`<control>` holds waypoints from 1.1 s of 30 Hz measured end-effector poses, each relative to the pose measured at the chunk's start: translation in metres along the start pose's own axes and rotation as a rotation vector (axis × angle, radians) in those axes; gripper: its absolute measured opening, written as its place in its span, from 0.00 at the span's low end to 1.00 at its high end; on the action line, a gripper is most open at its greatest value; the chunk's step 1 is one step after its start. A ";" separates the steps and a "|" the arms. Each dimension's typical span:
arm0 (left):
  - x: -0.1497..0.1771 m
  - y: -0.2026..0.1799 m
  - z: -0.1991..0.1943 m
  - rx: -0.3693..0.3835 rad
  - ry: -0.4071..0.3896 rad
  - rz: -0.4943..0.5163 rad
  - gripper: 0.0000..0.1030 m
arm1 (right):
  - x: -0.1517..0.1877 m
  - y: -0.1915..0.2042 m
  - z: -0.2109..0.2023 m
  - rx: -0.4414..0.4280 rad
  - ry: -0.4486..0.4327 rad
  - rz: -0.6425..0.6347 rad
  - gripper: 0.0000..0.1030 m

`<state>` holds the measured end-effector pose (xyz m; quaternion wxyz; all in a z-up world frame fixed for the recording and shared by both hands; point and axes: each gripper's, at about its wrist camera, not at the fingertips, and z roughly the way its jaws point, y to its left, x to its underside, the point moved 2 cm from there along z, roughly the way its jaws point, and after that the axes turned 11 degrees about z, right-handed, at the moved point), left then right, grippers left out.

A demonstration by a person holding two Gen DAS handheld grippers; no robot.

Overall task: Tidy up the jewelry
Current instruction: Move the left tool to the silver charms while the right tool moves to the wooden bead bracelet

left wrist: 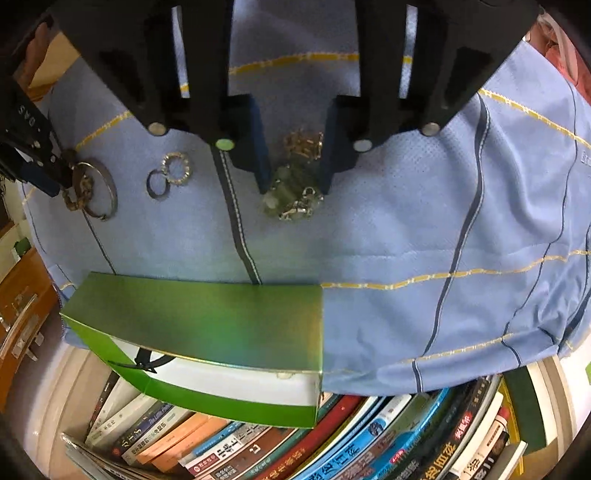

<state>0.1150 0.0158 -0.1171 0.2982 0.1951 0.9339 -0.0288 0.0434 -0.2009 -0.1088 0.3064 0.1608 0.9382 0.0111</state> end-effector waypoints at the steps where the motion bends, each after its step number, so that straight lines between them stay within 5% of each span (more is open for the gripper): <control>1: -0.001 0.000 0.000 -0.002 -0.002 -0.002 0.20 | 0.001 0.001 0.000 0.001 -0.006 -0.002 0.34; 5: -0.003 0.000 -0.002 -0.024 -0.017 -0.012 0.11 | 0.002 0.010 0.000 -0.027 -0.007 -0.007 0.08; 18: -0.003 -0.013 -0.047 -0.006 -0.110 0.033 0.08 | -0.024 0.015 -0.069 -0.109 -0.214 0.002 0.08; 24: 0.000 -0.018 -0.034 -0.009 -0.061 0.041 0.11 | -0.025 -0.001 -0.069 -0.074 -0.206 0.032 0.08; 26: 0.001 -0.022 -0.032 0.005 -0.057 0.053 0.14 | -0.021 -0.005 -0.058 -0.057 -0.173 0.035 0.08; 31: 0.002 -0.029 -0.036 -0.004 -0.066 0.100 0.45 | -0.015 -0.015 -0.041 -0.037 -0.124 0.059 0.09; 33: 0.004 -0.032 -0.033 -0.014 -0.052 0.127 0.45 | -0.014 -0.019 -0.039 -0.035 -0.124 0.065 0.15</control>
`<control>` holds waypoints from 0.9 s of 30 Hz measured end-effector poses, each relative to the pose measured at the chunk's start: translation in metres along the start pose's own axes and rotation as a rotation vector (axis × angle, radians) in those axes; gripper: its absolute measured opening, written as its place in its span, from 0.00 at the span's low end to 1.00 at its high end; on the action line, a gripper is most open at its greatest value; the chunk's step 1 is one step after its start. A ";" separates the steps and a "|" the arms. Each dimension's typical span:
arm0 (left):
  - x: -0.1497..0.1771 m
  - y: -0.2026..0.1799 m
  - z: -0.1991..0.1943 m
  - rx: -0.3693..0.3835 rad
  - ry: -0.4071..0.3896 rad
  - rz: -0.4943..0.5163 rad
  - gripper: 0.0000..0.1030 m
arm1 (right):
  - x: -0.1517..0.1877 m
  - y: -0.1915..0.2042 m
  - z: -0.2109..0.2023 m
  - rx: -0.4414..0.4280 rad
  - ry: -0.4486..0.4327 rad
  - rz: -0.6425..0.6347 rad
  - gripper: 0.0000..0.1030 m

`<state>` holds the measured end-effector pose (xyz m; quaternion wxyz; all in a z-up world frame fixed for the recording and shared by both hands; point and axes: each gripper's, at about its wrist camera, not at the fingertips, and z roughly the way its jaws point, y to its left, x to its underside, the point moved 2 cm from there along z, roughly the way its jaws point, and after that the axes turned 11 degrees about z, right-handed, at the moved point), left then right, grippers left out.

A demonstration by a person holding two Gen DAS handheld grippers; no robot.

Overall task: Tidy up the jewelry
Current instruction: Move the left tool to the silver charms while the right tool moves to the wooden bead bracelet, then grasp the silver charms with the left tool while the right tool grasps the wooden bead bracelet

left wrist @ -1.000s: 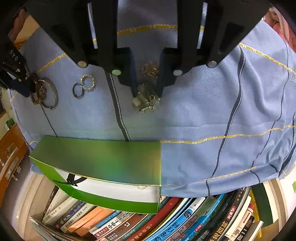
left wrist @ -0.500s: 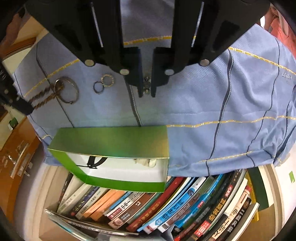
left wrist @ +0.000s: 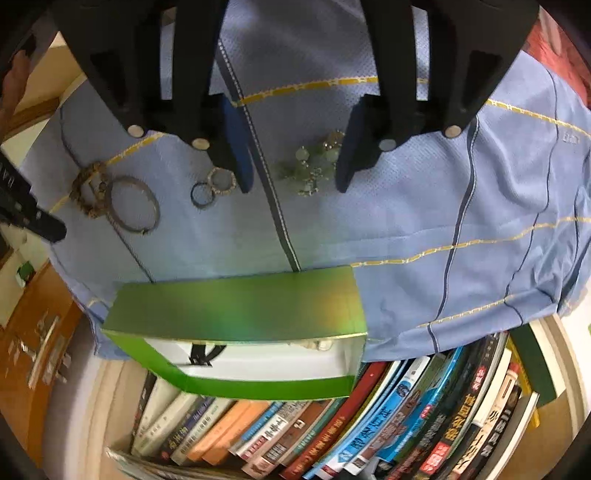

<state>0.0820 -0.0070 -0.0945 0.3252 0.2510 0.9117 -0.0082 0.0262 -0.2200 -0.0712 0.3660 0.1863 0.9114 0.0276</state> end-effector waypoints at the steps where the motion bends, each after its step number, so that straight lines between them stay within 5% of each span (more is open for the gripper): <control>1: 0.000 -0.001 0.001 -0.005 0.004 0.006 0.45 | 0.000 -0.002 0.000 0.001 -0.002 0.004 0.16; 5: 0.000 0.000 0.007 -0.001 0.017 -0.004 0.45 | 0.001 -0.009 0.000 0.015 -0.001 0.016 0.31; 9: -0.002 0.001 0.015 -0.009 0.028 -0.006 0.42 | 0.006 -0.013 0.005 0.030 0.019 0.018 0.32; 11: -0.002 0.001 0.022 -0.003 0.044 -0.006 0.32 | 0.008 -0.012 0.009 0.032 0.032 0.011 0.32; 15: -0.002 0.001 0.025 -0.008 0.041 -0.011 0.27 | 0.015 -0.007 0.014 0.028 0.057 -0.004 0.32; 17: -0.002 0.002 0.025 -0.009 0.041 -0.018 0.15 | 0.017 -0.004 0.018 0.019 0.069 -0.011 0.32; 27: 0.000 -0.005 0.022 -0.032 0.044 -0.014 0.18 | 0.026 0.011 0.031 0.072 0.102 -0.054 0.32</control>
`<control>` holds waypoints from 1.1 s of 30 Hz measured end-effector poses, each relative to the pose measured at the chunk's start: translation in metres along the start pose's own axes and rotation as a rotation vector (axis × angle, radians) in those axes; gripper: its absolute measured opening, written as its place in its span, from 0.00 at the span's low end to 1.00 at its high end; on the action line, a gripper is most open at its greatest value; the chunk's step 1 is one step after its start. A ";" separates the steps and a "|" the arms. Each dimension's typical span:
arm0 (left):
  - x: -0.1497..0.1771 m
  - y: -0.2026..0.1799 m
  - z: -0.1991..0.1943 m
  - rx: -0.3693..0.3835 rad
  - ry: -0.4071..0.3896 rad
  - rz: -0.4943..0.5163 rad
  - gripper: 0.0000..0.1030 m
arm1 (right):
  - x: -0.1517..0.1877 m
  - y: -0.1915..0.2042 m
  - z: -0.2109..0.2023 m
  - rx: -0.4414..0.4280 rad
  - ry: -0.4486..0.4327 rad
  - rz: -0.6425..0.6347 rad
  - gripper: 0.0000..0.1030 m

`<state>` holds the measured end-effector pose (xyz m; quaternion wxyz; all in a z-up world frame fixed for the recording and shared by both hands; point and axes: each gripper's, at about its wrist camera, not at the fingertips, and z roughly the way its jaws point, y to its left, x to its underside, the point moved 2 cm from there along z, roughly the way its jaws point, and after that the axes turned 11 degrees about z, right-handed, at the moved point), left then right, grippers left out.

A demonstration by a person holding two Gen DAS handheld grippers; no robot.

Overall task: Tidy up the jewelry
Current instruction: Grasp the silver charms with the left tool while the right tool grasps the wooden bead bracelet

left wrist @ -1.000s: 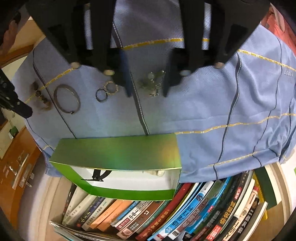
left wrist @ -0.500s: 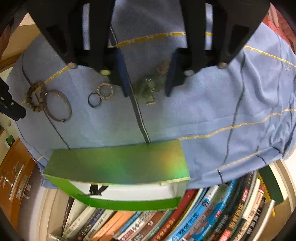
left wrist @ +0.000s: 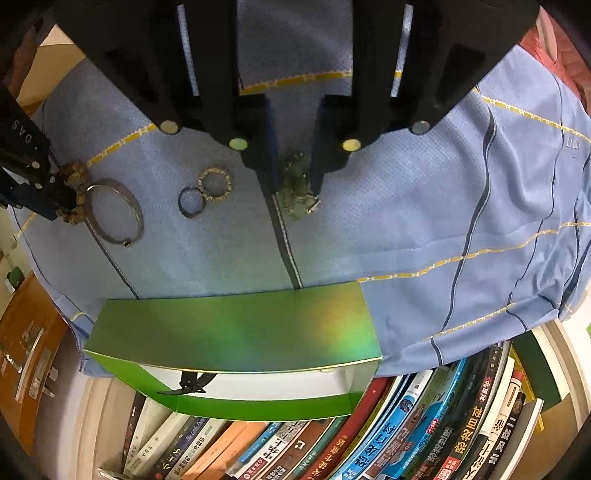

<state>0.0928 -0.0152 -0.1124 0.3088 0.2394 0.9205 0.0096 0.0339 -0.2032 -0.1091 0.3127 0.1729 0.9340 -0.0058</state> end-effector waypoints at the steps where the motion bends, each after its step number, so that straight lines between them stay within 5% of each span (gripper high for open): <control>1: 0.000 0.000 0.000 -0.002 0.001 -0.001 0.20 | 0.000 0.002 0.000 0.006 -0.003 -0.006 0.32; 5: 0.000 0.001 0.003 0.009 0.005 -0.009 0.25 | 0.002 0.004 0.000 0.006 -0.012 -0.009 0.31; 8: 0.000 0.002 0.003 0.016 0.004 -0.013 0.23 | 0.002 0.008 0.000 -0.037 -0.005 -0.014 0.12; 33: -0.008 0.013 -0.046 -0.021 -0.107 -0.039 0.16 | -0.029 0.016 -0.054 -0.048 -0.189 -0.016 0.12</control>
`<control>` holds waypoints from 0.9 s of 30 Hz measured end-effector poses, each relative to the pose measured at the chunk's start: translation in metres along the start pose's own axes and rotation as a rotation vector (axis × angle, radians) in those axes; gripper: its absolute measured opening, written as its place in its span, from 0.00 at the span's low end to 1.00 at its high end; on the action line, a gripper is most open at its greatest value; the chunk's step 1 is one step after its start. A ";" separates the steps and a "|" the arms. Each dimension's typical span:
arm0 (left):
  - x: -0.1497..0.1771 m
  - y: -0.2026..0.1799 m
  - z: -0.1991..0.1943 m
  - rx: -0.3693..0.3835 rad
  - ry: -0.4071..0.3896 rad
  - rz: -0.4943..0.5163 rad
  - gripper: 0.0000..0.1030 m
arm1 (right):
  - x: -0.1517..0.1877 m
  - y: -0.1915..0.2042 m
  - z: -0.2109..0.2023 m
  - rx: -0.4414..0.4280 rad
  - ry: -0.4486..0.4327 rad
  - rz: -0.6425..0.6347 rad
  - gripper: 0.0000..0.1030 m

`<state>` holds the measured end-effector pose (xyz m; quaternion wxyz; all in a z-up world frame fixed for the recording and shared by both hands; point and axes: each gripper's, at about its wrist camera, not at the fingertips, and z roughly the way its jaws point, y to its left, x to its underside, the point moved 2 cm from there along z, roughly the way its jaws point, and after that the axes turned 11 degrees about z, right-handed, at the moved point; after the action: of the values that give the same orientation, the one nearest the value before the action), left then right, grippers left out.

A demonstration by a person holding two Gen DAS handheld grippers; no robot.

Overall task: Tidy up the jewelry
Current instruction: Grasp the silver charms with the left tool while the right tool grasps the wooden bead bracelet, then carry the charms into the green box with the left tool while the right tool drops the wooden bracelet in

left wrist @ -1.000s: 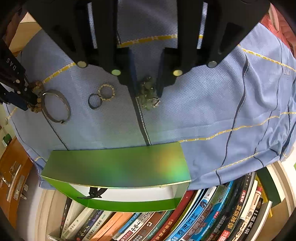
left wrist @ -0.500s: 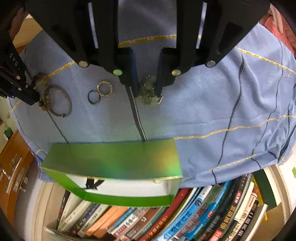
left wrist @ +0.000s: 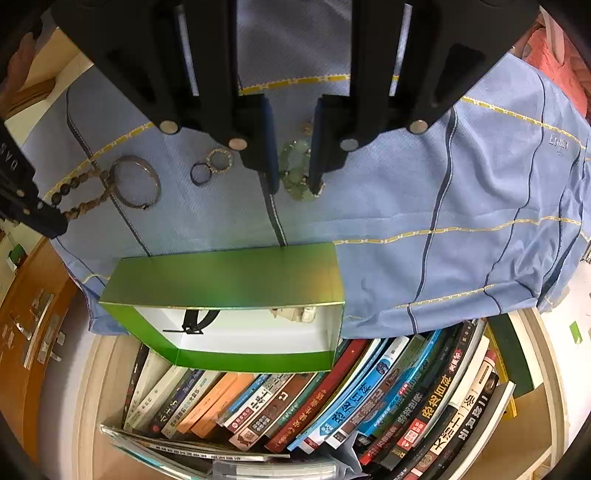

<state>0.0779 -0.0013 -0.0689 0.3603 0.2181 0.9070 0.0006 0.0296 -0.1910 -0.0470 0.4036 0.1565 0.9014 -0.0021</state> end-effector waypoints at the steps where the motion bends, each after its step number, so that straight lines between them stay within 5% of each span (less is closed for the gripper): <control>1: 0.000 0.000 0.000 0.001 0.001 0.000 0.16 | -0.002 -0.001 -0.002 0.003 -0.006 0.001 0.12; 15: -0.009 -0.003 -0.006 0.008 -0.023 0.020 0.16 | -0.009 0.009 0.001 0.000 -0.014 -0.014 0.12; 27: -0.127 0.020 -0.032 0.000 -0.214 0.035 0.16 | -0.135 0.029 -0.028 -0.076 -0.234 0.010 0.12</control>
<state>0.1465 -0.0286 0.0411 0.4549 0.2327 0.8594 -0.0163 0.1019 -0.1977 0.0741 0.5115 0.1442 0.8470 0.0157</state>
